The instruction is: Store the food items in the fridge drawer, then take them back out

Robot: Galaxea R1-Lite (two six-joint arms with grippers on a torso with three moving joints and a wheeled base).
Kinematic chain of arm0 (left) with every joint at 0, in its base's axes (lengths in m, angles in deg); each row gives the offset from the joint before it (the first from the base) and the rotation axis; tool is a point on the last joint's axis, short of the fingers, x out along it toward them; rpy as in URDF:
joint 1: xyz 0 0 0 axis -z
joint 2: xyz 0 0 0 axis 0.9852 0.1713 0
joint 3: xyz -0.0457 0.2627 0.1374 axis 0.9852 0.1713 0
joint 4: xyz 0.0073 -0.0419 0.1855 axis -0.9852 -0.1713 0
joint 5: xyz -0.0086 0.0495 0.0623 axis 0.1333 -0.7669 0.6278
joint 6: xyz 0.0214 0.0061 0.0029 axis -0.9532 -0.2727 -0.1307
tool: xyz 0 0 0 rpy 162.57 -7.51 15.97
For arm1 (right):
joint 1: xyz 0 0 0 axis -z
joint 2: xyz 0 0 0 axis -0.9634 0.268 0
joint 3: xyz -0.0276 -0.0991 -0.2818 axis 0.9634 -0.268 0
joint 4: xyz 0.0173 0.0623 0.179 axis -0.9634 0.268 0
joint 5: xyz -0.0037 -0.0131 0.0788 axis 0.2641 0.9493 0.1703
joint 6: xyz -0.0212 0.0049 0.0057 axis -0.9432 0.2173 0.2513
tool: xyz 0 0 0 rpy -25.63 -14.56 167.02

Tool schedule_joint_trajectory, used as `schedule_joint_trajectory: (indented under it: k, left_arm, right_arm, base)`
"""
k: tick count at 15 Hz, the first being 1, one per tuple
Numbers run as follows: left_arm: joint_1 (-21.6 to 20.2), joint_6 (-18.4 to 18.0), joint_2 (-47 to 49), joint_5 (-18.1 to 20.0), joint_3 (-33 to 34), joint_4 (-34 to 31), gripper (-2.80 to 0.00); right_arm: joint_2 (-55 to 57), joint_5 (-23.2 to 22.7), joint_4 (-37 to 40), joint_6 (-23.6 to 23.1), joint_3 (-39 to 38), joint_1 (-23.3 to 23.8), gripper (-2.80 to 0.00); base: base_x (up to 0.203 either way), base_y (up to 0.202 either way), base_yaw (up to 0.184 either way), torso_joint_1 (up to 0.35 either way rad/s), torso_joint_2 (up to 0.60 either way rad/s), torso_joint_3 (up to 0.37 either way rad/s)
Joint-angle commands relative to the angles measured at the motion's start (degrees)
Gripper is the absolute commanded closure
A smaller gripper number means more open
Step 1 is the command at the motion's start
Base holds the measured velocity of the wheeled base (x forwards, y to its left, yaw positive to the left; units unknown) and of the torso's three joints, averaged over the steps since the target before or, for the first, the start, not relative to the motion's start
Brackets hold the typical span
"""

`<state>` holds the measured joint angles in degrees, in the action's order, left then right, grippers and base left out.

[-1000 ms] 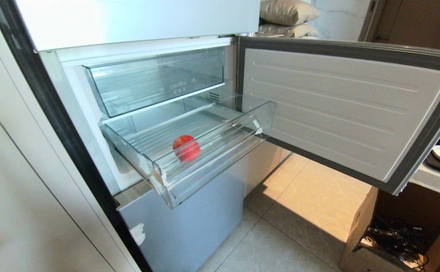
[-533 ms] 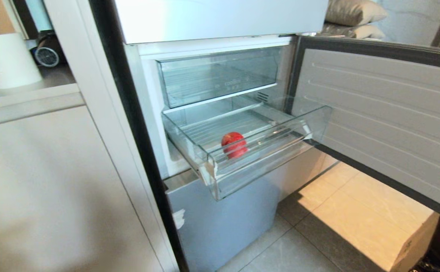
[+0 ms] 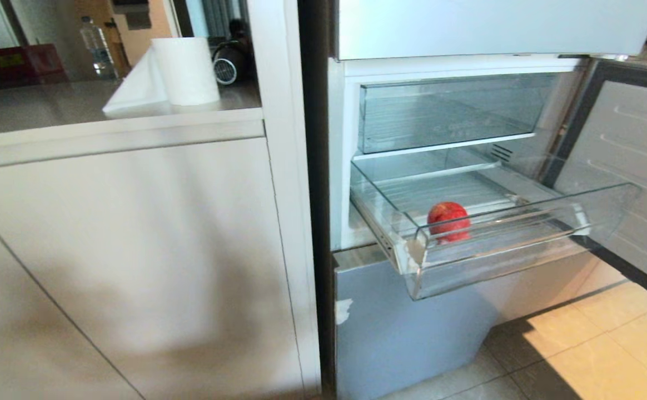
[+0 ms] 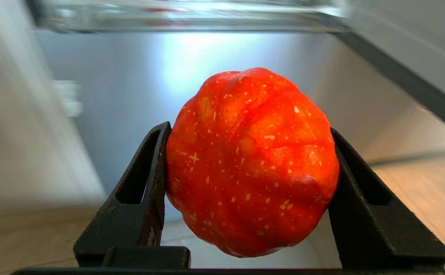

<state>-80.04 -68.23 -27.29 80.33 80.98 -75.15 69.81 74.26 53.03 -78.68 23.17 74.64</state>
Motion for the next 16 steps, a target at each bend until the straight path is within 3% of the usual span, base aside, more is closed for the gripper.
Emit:
schedule_joint_trajectory:
  k: [1, 4, 8, 12, 16]
  left_arm:
    - [-0.01, 0.01, 0.02, 0.00, 0.00, 0.06, 0.00]
    - [-0.01, 0.01, 0.02, 0.00, 0.00, -0.02, 0.00]
    - [-0.01, 0.01, 0.02, 0.00, 0.00, -0.02, 0.00]
    - [-0.01, 0.01, 0.02, 0.00, 0.00, -0.02, 0.00]
    - [-0.01, 0.01, 0.02, 0.00, 0.00, 0.06, 0.00]
  right_arm:
    - [0.19, -0.32, 0.00, -0.63, 0.00, -0.01, 0.00]
    - [7.92, -0.87, -1.72, -2.05, 0.03, -0.01, 0.00]
    - [29.22, -1.03, -17.18, -3.32, 3.89, 0.10, 0.00]
    - [51.55, -0.33, -22.15, -2.83, 22.51, 0.23, 0.00]
    - [72.83, 2.27, -19.71, -0.24, 45.39, 0.54, 0.00]
  base:
    - [0.003, -0.009, 0.163, 0.002, 0.00, 0.003]
    - [0.001, -0.004, 0.076, 0.003, 0.00, -0.001]
    - [0.000, 0.000, 0.000, 0.000, 0.00, 0.000]
    - [0.000, 0.000, 0.000, 0.000, 0.00, 0.000]
    - [0.000, 0.000, 0.000, 0.000, 0.00, 0.000]
